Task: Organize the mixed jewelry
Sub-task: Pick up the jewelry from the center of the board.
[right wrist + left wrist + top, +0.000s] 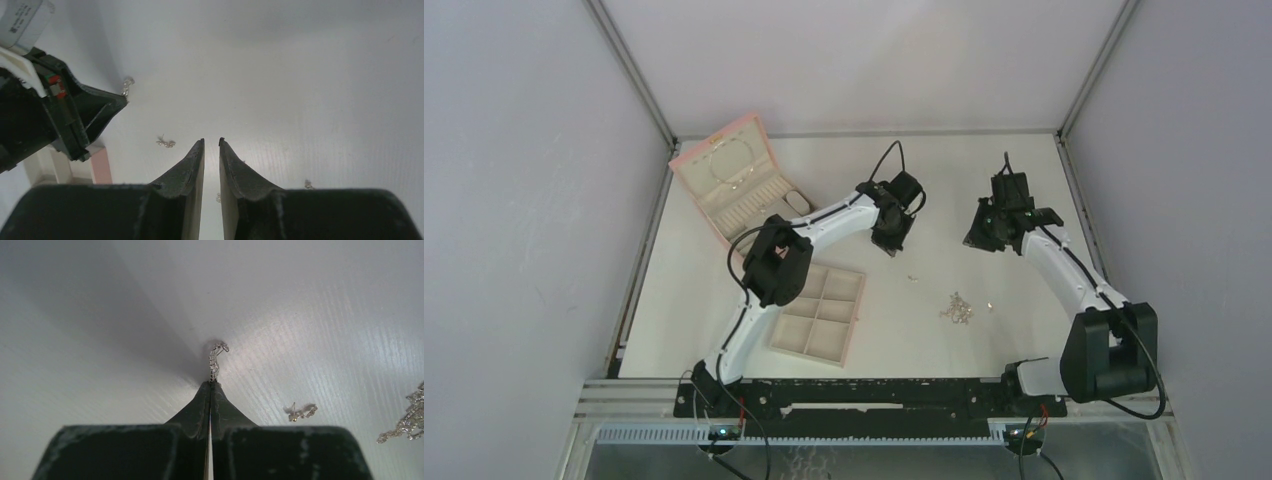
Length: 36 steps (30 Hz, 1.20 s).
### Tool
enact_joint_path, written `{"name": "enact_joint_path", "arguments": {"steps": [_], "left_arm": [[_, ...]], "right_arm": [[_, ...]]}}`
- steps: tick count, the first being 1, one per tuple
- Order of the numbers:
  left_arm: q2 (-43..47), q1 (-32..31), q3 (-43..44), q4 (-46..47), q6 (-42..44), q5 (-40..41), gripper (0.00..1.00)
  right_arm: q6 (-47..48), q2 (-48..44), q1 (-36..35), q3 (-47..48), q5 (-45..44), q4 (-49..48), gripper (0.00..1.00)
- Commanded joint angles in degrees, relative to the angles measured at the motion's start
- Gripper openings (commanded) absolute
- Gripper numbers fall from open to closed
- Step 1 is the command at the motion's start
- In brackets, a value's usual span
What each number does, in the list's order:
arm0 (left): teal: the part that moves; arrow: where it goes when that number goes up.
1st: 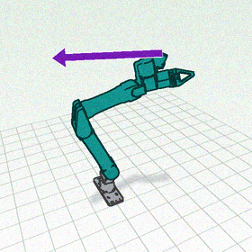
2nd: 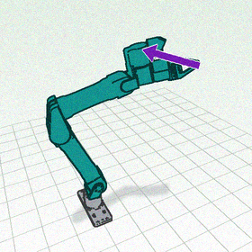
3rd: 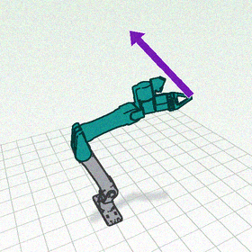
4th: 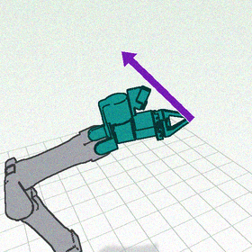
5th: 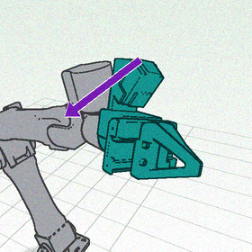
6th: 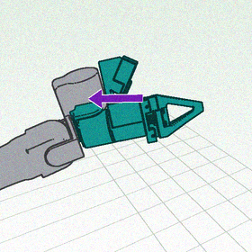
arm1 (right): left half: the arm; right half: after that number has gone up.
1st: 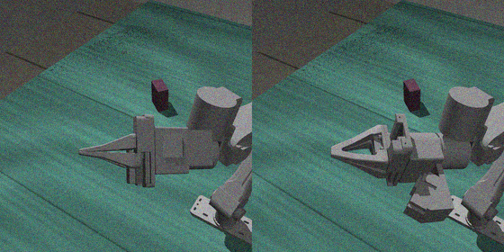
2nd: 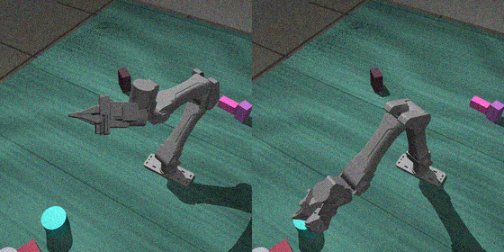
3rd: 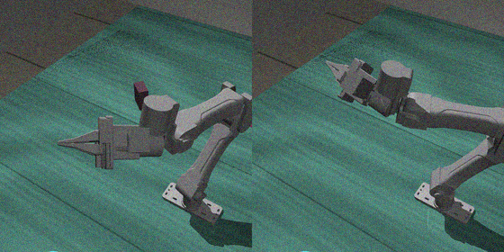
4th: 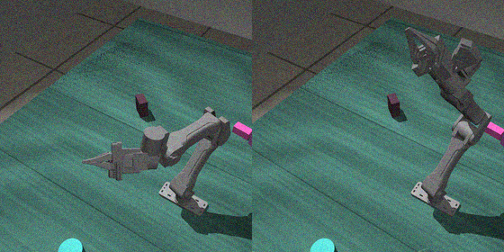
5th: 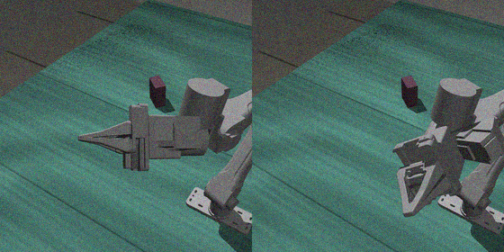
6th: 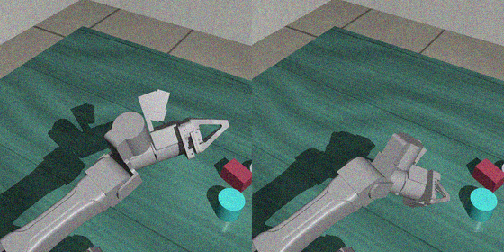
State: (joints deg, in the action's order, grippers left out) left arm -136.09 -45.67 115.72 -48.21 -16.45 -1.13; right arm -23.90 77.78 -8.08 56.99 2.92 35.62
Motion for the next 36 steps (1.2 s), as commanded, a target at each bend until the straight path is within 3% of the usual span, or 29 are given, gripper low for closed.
{"name": "enact_joint_path", "arguments": {"steps": [1,9,13,21,27,30,36], "left_arm": [[3.47,0.0,-0.94,2.5,3.68,-1.58,0.0],[12.41,0.5,-0.45,-1.17,12.32,-1.27,0.0],[18.38,1.05,-0.77,-4.07,17.8,-3.05,0.0],[31.8,1.11,-8.77,-3.16,30.29,-4.77,0.0],[39.28,1.1,-15.78,-0.49,40.39,-7.8,0.0],[42.89,1.06,-19.14,1.32,45.86,-9.21,0.0],[49.88,1.11,-27.11,6.85,55.34,-12.17,0.0]], "right_arm": [[0.12,-3.8,1.42,0.14,5.17,-1.65,0.25],[3.87,-8.43,4.55,0.13,20.12,-5.59,0.25],[5.97,-11.41,5.09,-0.01,25.71,-7.81,0.3],[-4.76,-12.08,5.08,-2.78,43.28,-18.11,0.38],[-8.08,-9.51,5.05,-1.01,52.34,-15.45,0.4],[-9.45,-11.07,4.89,-1.02,53.71,-16.6,0.49],[-15.36,-9.16,4.65,-1.01,61.24,-17.86,0.47]]}}
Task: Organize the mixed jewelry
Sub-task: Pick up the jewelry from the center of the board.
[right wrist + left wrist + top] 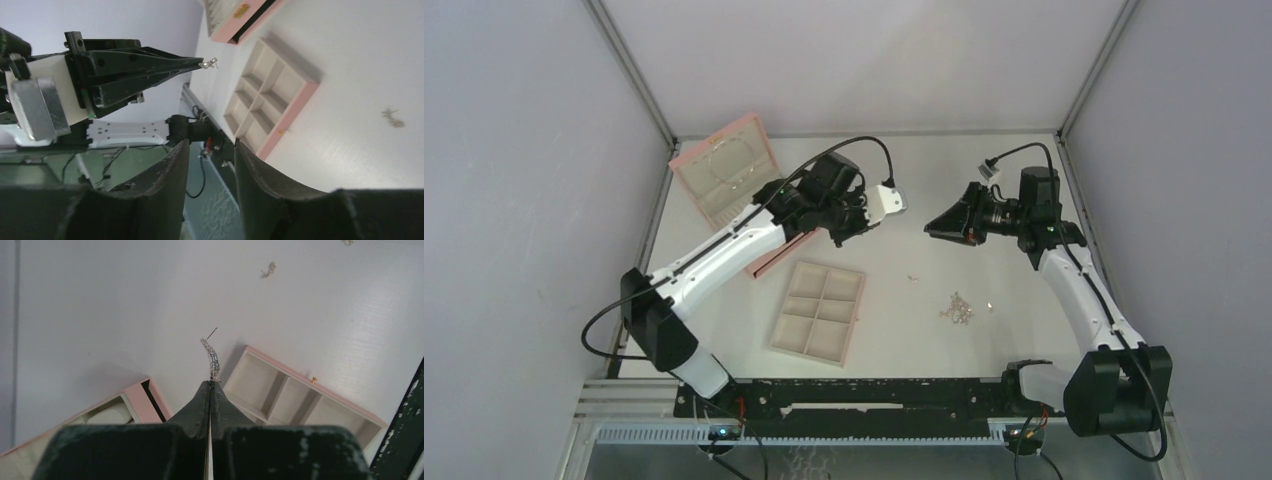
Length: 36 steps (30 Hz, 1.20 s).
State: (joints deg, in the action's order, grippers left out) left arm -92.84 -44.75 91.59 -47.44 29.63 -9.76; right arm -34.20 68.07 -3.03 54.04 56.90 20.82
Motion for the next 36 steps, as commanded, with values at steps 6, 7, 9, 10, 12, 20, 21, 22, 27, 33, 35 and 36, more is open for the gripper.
{"name": "enact_joint_path", "arguments": {"steps": [6,7,9,10,12,20,21,22,27,33,35,36], "left_arm": [[13.38,0.19,-10.02,10.61,17.14,-7.67,0.0],[14.53,0.19,-10.93,11.33,18.23,-8.85,0.0],[16.58,0.18,-12.67,11.99,19.9,-11.33,0.0],[17.9,0.19,-13.55,12.07,21.08,-13.15,0.0],[19.54,0.23,-14.98,12.1,22.61,-15.42,0.0],[20.96,0.26,-14.8,8.78,25.23,-20.37,0.0],[20.87,0.28,-14.44,8.32,25.12,-20.48,0.0],[20.74,0.28,-14.13,7.87,25.05,-20.7,0.0],[20.15,0.19,-13.27,8.94,21.5,-17.85,0.0],[18.49,0.18,-10.43,8.72,14.98,-15.69,0.0],[17.7,0.2,-8.9,8.64,11.52,-14.57,0.0],[17.08,0.19,-7.66,8.35,9.21,-13.6,0.0]], "right_arm": [[-6.91,3.37,-4.35,1.92,13.91,-5.27,0.47],[-7.24,3.91,-5.29,1.93,15.18,-6.19,0.48],[-7.87,4.48,-6.74,1.92,16.73,-8.27,0.5],[-8.26,4.64,-7.38,1.94,17.34,-9.66,0.52],[-8.94,4.99,-8.29,1.9,18.61,-12.74,0.55],[-9.18,7.34,-13.18,1.94,21.74,-19.6,0.62],[-8.9,7.37,-13.69,1.95,20.59,-19.59,0.62],[-8.05,7.09,-14.16,1.95,18.77,-19.06,0.62],[-0.94,0.26,-17.76,0.53,0.03,-16.44,0.61],[-0.82,-3.64,-19.67,-2.45,-7.93,-21.66,0.6],[2.2,-5.87,-22.03,-2.45,-13.3,-18.3,0.6],[3.92,-6.9,-23.47,-2.49,-16.85,-17.08,0.6]]}}
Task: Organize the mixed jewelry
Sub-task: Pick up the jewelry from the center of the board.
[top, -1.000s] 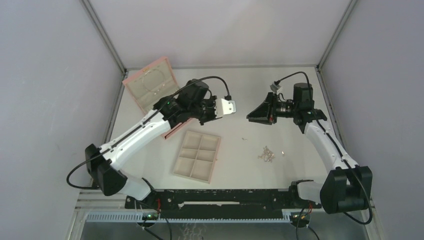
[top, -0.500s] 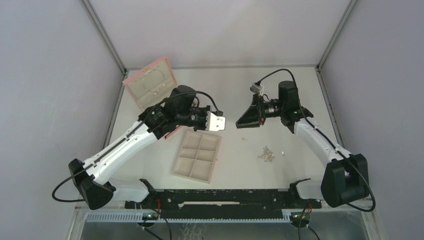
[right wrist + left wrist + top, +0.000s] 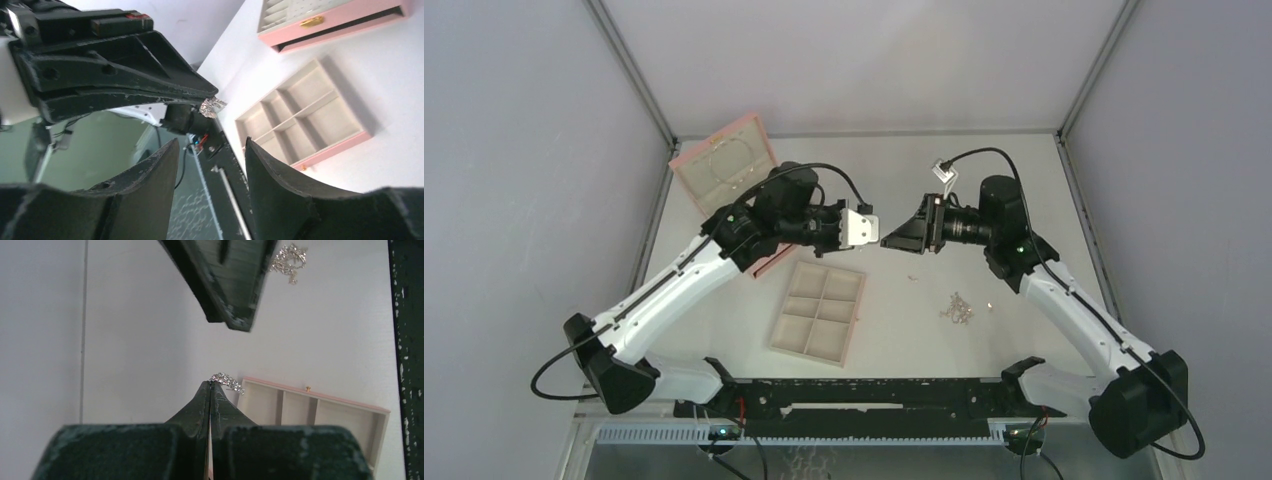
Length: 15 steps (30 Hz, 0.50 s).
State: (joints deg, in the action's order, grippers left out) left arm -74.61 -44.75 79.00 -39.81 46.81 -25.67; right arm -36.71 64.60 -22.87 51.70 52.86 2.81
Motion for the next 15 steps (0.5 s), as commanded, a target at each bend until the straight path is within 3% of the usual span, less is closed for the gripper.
{"name": "enact_joint_path", "arguments": {"steps": [1,3,15], "left_arm": [[-1.94,0.2,6.35,0.14,-10.09,3.14,0.0],[-3.87,0.24,9.45,-1.79,-13.72,4.71,0.0],[-10.8,-0.38,19.15,-6.26,-31.01,14.22,0.0]], "right_arm": [[7.97,-4.64,-5.71,-0.57,-17.3,1.42,0.6],[9.08,-6.7,-7.61,-2.02,-22.74,0.66,0.6],[8.65,-12.54,-11.02,-5.63,-34.23,-1.64,0.57]]}}
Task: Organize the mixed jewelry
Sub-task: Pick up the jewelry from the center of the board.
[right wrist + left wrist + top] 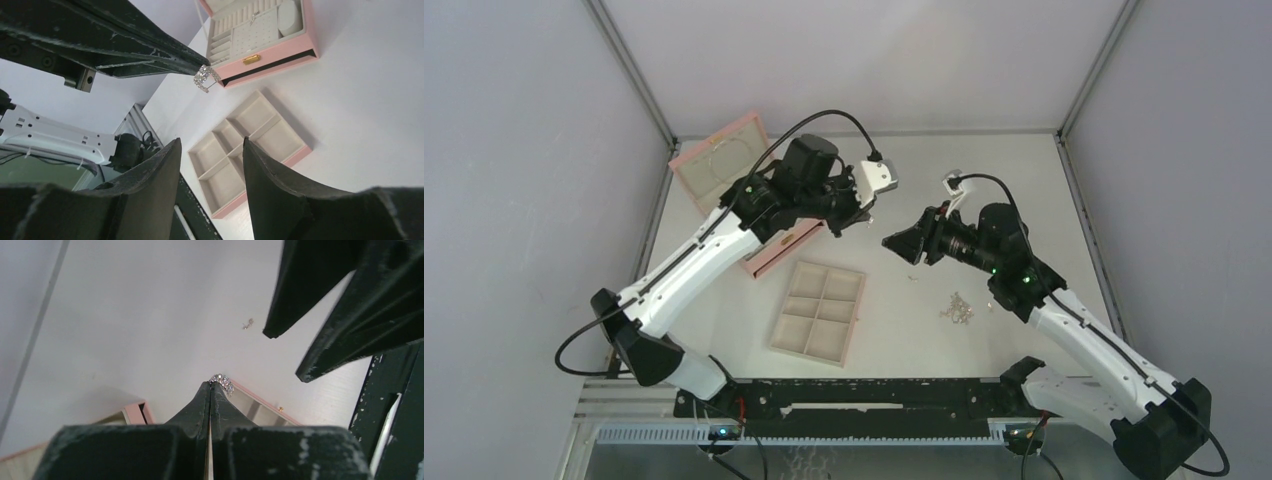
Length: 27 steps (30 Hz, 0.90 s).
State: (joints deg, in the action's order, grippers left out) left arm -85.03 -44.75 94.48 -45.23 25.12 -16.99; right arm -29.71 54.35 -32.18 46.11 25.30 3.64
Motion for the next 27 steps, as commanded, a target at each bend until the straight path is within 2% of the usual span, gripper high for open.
{"name": "enact_joint_path", "arguments": {"steps": [1,4,10,15,18,27], "left_arm": [[-0.84,-0.65,4.52,-1.25,-12.22,8.13,0.0],[-2.85,-1.57,7.63,-4.02,-16.46,14.23,0.0],[-7.27,-2.39,13.2,-8.36,-25.47,18.92,0.0],[-14.4,-2.41,25.16,-17.85,-35.93,24.6,0.0],[-18.48,-2.42,31.5,-22.52,-41.46,23.93,0.0],[-18.24,-2.45,31.34,-20.78,-50.21,24.76,0.0]], "right_arm": [[1.41,-2.89,-2.34,-0.05,-8.58,-2.31,0.57],[1.21,-3.86,-4.27,-0.05,-14.11,-1.63,0.57],[0.76,-3.68,-6.3,-0.05,-18.34,-1.78,0.57],[2.47,-3.62,-8.57,-0.05,-22.53,-2.08,0.57],[2.55,-3.11,-8.75,0.0,-23.71,-2.82,0.56],[4.44,-1.33,-9.13,0.04,-27.08,-6.47,0.56]]}}
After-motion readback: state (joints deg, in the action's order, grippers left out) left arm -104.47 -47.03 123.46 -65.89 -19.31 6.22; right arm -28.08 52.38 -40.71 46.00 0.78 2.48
